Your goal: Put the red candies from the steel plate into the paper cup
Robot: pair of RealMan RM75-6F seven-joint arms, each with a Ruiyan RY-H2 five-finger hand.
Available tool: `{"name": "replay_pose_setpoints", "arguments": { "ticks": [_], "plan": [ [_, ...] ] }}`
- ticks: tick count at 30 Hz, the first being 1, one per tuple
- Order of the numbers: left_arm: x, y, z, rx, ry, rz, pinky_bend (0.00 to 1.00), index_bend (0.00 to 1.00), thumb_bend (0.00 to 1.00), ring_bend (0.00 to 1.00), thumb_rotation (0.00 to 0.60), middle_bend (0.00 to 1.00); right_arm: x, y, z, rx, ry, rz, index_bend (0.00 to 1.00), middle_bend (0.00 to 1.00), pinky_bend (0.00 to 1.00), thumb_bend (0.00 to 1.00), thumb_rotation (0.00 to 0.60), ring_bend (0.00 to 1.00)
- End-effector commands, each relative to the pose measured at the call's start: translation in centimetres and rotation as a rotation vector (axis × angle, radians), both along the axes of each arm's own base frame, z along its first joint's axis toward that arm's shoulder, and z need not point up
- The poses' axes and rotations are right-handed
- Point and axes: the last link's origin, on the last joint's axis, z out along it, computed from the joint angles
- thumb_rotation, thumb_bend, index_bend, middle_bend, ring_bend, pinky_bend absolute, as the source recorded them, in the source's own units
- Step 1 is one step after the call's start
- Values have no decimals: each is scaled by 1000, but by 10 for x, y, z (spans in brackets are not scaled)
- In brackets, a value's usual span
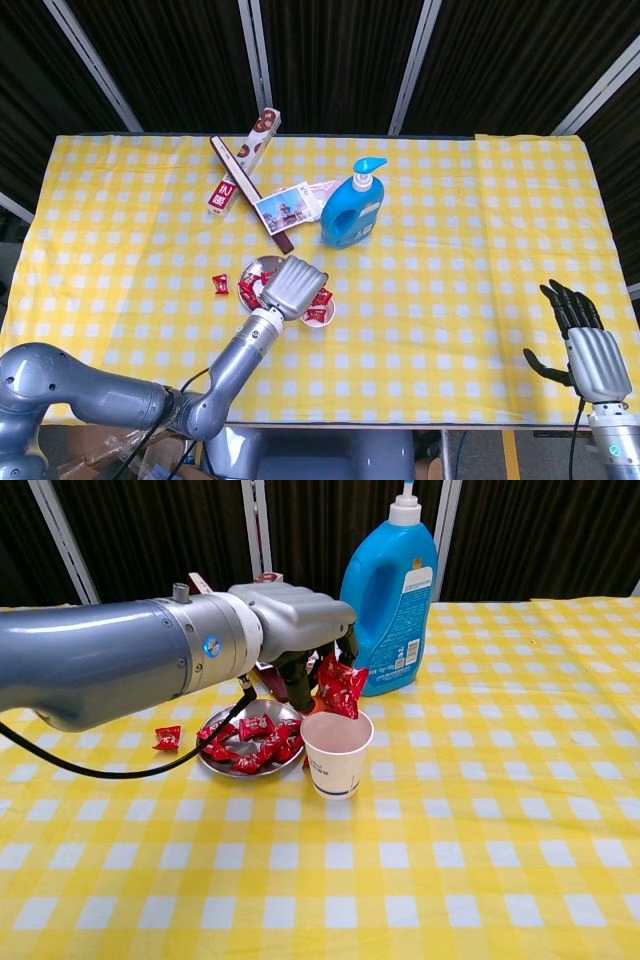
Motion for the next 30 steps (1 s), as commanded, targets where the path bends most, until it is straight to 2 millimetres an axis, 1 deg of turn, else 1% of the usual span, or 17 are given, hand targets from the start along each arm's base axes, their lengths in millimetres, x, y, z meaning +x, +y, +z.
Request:
{"name": "replay_pose_setpoints", "arguments": {
  "ticks": [1,7,10,13,17,20,26,30],
  "plan": [
    [-1,0,0,-1,2,2,909,538,417,856,600,652,0,0,-1,3,1,-1,0,0,0,335,600,0],
    [-4,-4,-5,-18,10,0,909,536,416,856,600,637,0,0,-1,3,2,-1,0,0,0,335,600,0],
    [-4,-8,-12,-38,11,-3,909,532,415,856,600,631,0,0,-1,2,1,-2,0,0,0,336,600,0],
    [-5,-10,-15,-45,20,-7,909,516,391,856,600,614,0,0,-1,1,-1,-3,0,0,0,335,600,0],
    [-5,-8,-13,-39,26,-4,909,484,318,855,600,575,0,0,0,1,-3,-2,0,0,0,335,600,0],
    [-6,-6,-10,-32,26,5,909,467,293,855,600,566,1,0,-1,2,-4,-1,0,0,0,335,600,0],
    [-6,-5,-4,-18,19,9,909,460,289,855,600,563,1,0,0,-1,-1,1,0,0,0,336,600,0],
    [-4,-4,0,-5,-7,7,909,435,289,855,600,547,1,0,0,0,-1,1,0,0,0,335,600,0]
  ]
}}
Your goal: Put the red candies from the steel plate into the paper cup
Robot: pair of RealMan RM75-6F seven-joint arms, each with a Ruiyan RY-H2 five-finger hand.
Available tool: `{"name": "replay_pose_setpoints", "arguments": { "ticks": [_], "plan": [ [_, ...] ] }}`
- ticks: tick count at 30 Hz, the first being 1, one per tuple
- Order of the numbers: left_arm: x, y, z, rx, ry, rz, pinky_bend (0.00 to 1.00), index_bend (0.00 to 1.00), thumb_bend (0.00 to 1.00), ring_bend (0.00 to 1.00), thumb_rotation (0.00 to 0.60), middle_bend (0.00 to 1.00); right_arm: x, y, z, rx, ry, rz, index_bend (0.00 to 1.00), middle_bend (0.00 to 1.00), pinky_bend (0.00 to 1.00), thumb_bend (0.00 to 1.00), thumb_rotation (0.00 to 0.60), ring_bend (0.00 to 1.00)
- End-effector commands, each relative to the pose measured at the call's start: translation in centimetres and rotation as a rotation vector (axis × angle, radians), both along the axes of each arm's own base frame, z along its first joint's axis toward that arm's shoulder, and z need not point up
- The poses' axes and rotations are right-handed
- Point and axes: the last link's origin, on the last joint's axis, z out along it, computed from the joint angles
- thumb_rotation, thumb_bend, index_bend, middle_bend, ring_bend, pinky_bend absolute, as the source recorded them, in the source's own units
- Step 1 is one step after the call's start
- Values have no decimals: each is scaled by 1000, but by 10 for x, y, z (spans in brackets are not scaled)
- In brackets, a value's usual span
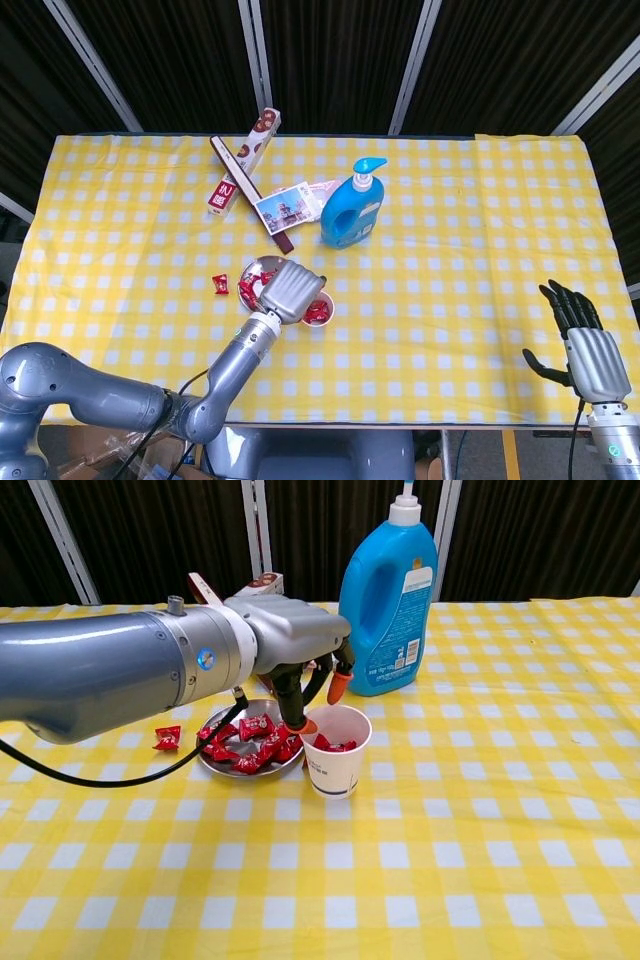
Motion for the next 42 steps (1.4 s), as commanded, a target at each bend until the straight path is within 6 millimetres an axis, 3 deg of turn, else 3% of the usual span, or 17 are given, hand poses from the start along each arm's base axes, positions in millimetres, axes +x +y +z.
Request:
{"name": "replay_pose_setpoints", "arguments": {
  "ticks": [1,7,15,22,34,42],
  "plan": [
    [1,0,3,9,-18,-2,909,429,288,855,600,539,0,0,0,0,0,1,0,0,0,336,600,0],
    [-6,5,18,48,-47,17,909,361,278,851,600,437,0,1,1,-5,-1,0,0,0,0,335,600,0],
    [-46,20,31,74,56,127,909,219,199,847,600,291,0,0,1,-2,-2,3,0,0,0,335,600,0],
    [-60,28,17,63,71,173,909,219,198,847,600,288,0,0,0,1,-2,1,0,0,0,335,600,0],
    [-57,33,-23,28,88,172,909,286,199,847,600,301,0,0,1,1,-17,-1,0,0,0,336,600,0],
    [-59,36,-32,28,100,184,909,337,222,847,600,344,0,0,2,-1,-25,-1,0,0,0,336,600,0]
  ]
}}
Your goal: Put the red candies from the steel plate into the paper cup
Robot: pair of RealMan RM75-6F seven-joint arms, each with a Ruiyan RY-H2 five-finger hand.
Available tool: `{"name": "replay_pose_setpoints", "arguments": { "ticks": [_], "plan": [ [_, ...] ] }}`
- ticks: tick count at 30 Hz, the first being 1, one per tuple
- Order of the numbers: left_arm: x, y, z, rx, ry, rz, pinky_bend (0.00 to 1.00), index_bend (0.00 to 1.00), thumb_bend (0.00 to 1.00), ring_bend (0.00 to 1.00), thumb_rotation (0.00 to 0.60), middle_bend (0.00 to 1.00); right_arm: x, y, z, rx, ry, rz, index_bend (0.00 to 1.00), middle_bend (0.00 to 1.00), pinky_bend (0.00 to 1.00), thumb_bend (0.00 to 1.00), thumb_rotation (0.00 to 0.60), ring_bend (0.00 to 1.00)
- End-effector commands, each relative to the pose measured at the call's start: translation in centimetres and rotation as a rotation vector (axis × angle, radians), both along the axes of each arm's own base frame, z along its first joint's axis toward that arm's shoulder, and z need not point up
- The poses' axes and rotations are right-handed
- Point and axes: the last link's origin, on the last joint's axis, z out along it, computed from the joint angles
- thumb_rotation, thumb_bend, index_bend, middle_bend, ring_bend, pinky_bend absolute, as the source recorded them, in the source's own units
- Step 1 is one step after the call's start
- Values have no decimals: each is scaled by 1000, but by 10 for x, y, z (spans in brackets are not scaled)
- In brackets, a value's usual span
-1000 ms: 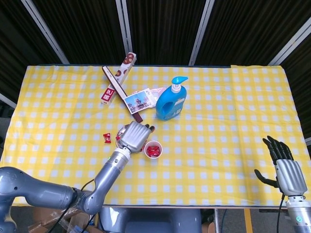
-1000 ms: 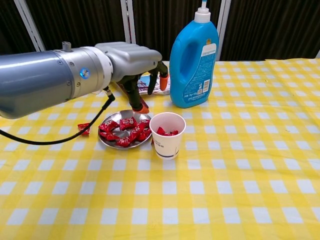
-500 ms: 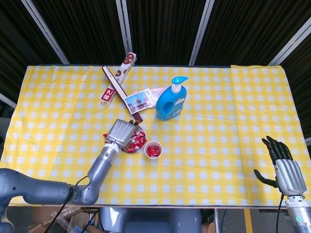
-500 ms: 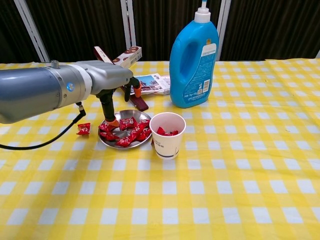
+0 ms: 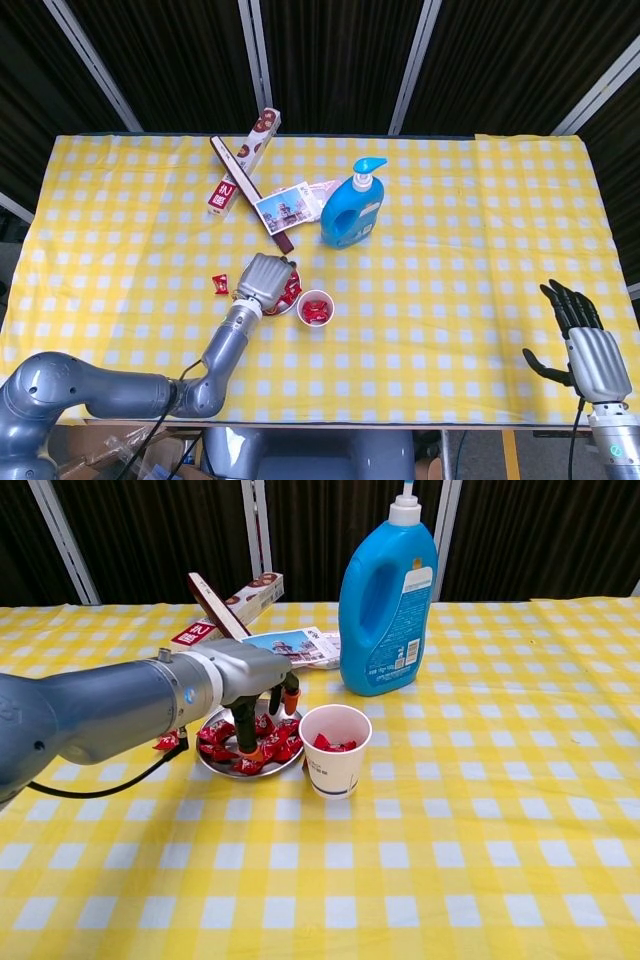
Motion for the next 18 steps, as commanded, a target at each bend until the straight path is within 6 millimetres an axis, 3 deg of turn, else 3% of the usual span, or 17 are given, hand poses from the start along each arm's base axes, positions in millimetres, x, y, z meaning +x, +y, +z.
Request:
{"name": "replay_pose_setpoints", "arguments": {
  "ticks": [1,13,18],
  "plan": [
    [-2,0,-2,-2,6,3,909,342,224,847,600,350,0,0,0,1,-1,0,0,0,0,335,600,0],
    [-15,0,-8,-4,27,26,909,438,280,850,600,481,0,0,-1,3,-2,-1,0,0,0,336,600,0],
    [-20,1,-6,7,27,25,911,500,376,856,600,567,1,1,-2,7,-3,-1,0,0,0,336,600,0]
  ]
}}
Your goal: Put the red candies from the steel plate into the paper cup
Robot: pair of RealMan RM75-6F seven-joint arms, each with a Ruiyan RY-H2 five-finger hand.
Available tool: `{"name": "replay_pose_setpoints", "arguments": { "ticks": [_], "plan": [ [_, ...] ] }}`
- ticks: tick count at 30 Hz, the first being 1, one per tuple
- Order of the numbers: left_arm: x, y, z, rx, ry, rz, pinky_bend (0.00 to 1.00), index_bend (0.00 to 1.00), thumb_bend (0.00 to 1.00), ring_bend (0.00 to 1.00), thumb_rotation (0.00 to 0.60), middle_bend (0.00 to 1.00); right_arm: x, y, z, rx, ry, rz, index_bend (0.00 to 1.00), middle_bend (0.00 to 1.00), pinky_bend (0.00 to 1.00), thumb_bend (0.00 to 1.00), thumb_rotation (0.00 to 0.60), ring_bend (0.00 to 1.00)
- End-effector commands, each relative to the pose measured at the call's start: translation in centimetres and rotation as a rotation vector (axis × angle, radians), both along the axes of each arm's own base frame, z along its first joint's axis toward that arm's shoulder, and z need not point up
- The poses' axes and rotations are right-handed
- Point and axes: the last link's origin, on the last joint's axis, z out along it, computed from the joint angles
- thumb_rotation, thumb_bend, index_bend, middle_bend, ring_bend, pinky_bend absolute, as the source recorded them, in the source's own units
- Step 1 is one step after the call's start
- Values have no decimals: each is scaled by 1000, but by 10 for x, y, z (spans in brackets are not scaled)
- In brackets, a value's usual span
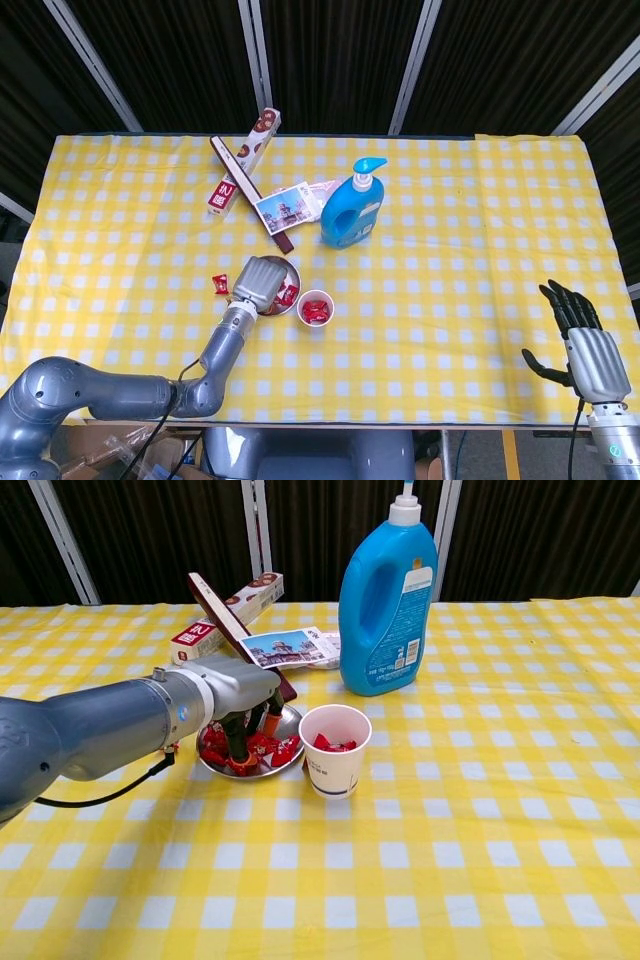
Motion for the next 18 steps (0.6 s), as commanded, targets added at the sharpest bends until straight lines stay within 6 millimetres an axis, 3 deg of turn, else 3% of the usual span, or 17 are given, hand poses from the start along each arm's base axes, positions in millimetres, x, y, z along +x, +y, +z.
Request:
{"name": "replay_pose_setpoints", "arguments": {
  "ticks": [1,12,18],
  "plan": [
    [-2,0,1,4,0,-1,911,507,393,857,600,578,0,0,0,0,-1,-1,0,0,0,336,600,0],
    [8,2,32,57,-43,-42,911,523,431,857,600,599,0,0,0,-4,-5,-1,0,0,0,336,600,0],
    [32,-1,60,83,-117,-96,911,523,431,857,600,599,0,0,0,-6,-2,0,0,0,0,335,600,0]
  ]
}}
